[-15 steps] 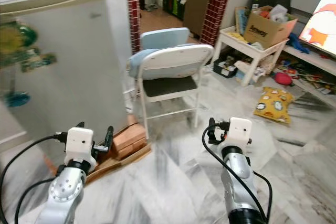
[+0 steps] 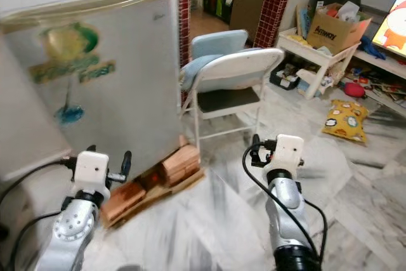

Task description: Restocking fridge

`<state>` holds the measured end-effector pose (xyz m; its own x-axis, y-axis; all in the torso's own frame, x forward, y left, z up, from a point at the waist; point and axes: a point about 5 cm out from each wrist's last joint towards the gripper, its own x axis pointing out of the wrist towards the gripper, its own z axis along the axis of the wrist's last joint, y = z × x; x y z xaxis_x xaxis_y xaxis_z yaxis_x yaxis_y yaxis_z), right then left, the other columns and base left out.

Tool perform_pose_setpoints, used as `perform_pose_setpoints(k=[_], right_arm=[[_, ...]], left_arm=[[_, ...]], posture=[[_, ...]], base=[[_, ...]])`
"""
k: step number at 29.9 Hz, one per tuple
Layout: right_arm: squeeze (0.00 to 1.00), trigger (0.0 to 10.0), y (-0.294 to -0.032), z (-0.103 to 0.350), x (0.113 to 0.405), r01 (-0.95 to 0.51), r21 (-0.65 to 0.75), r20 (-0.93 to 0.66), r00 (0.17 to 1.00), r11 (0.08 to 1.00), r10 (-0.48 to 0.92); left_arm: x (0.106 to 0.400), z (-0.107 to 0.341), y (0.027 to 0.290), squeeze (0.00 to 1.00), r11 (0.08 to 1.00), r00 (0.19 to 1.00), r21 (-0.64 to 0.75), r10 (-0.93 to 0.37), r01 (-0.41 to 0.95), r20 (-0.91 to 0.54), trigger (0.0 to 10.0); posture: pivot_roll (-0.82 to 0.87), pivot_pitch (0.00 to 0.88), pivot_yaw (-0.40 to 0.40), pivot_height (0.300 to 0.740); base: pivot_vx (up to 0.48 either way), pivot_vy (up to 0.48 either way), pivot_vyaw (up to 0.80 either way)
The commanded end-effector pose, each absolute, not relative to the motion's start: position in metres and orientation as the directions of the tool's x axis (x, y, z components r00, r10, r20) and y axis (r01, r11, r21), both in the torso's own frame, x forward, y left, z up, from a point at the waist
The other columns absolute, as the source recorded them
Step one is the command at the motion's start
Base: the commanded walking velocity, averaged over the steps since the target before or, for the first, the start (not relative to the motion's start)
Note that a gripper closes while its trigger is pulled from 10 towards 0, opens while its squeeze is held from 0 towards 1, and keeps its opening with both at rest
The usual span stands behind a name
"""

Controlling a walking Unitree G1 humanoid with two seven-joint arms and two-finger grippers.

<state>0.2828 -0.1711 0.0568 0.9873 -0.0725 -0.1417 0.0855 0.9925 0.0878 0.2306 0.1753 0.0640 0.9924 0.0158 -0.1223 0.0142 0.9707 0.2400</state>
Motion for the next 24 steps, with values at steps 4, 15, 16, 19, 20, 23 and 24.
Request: perform_pose_setpoints(k=[4, 15, 16, 19, 20, 23, 24], right_arm=[[0.00, 10.0, -0.183, 0.056, 0.286, 0.134, 0.098, -0.149, 0.982, 0.986, -0.119], [0.00, 10.0, -0.181, 0.062, 0.290, 0.105, 0.080, -0.120, 0.988, 0.991, -0.095], [0.00, 10.0, -0.181, 0.062, 0.290, 0.103, 0.079, -0.122, 0.988, 0.992, -0.093], [0.00, 10.0, -0.179, 0.062, 0.290, 0.093, 0.070, -0.126, 0.989, 0.993, -0.083], [0.00, 10.0, -0.179, 0.062, 0.290, 0.088, 0.062, -0.125, 0.989, 0.994, -0.080], [0.00, 10.0, -0.179, 0.063, 0.291, 0.087, 0.059, -0.124, 0.989, 0.994, -0.079], [0.00, 10.0, -0.179, 0.062, 0.292, 0.087, 0.059, -0.125, 0.989, 0.994, -0.080]], left_arm=[[0.238, 0.061, 0.167, 0.00, 0.983, 0.991, 0.181, -0.009, 0.033, -0.132, 10.0], [0.240, 0.062, 0.167, 0.00, 0.981, 0.991, 0.186, -0.035, 0.058, -0.126, 10.0], [0.239, 0.062, 0.166, 0.00, 0.981, 0.991, 0.184, -0.035, 0.059, -0.127, 10.0], [0.238, 0.062, 0.163, 0.00, 0.982, 0.991, 0.181, -0.038, 0.062, -0.131, 10.0], [0.238, 0.062, 0.161, 0.00, 0.981, 0.990, 0.181, -0.044, 0.067, -0.131, 10.0], [0.235, 0.062, 0.157, 0.00, 0.979, 0.990, 0.185, -0.058, 0.082, -0.131, 10.0], [0.234, 0.061, 0.157, 0.00, 0.979, 0.989, 0.185, -0.061, 0.086, -0.137, 10.0]], posture=[[0.10, 0.000, -0.048, 0.740], [0.09, 0.000, -0.047, 0.740], [0.09, 0.000, -0.050, 0.740], [0.09, 0.000, -0.051, 0.740], [0.10, 0.000, -0.053, 0.740], [0.10, 0.000, -0.054, 0.740], [0.10, 0.000, -0.054, 0.740]], base=[[0.000, 0.000, -0.24], [0.000, 0.364, -0.32], [0.000, 0.480, 0.00], [0.000, 0.480, 0.00], [0.000, 0.480, 0.00], [0.000, 0.480, 0.00], [0.000, 0.480, 0.00]])
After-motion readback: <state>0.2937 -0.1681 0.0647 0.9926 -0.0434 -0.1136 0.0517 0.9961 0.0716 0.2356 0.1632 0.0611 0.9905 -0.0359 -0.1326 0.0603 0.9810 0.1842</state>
